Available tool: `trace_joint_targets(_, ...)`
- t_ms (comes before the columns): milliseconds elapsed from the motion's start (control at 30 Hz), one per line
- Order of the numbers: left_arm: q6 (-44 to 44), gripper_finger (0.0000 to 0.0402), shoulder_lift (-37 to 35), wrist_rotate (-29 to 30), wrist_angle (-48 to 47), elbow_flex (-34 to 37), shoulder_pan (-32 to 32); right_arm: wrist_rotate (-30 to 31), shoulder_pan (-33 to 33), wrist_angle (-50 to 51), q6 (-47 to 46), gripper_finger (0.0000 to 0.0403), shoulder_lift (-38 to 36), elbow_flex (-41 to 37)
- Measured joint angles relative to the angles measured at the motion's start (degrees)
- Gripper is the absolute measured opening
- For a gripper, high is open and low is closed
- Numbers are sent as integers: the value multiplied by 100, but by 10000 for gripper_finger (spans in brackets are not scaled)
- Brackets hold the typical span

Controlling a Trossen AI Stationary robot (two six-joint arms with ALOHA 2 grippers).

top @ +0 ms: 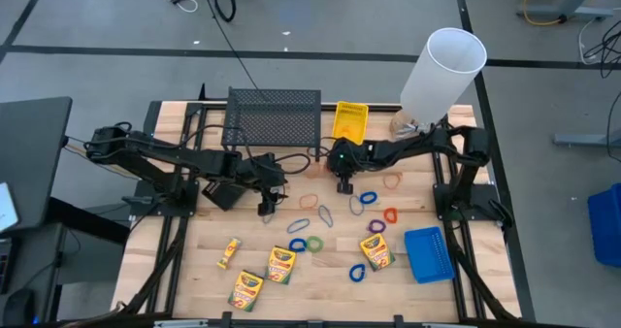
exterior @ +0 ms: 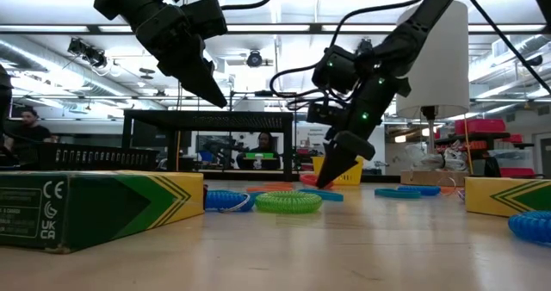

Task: Pick & Place Office Desk Supplies
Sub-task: Put the top orange spring keychain into the yellow bin

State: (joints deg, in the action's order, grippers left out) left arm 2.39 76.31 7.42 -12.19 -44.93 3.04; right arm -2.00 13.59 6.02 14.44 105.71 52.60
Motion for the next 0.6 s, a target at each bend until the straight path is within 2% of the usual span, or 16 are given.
trace_joint_targets(167,9,221,0,0,2,0,-1,-114,-256,-35,45,4,-48,-8)
trace_joint_targets(333,13,221,0,0,17,0,0,-730,-616,-294,73,4,-180,-43)
trace_joint_targets(600,-31,221,2,0,137,0,1,-799,-1084,-1673,202,4,-435,-74)
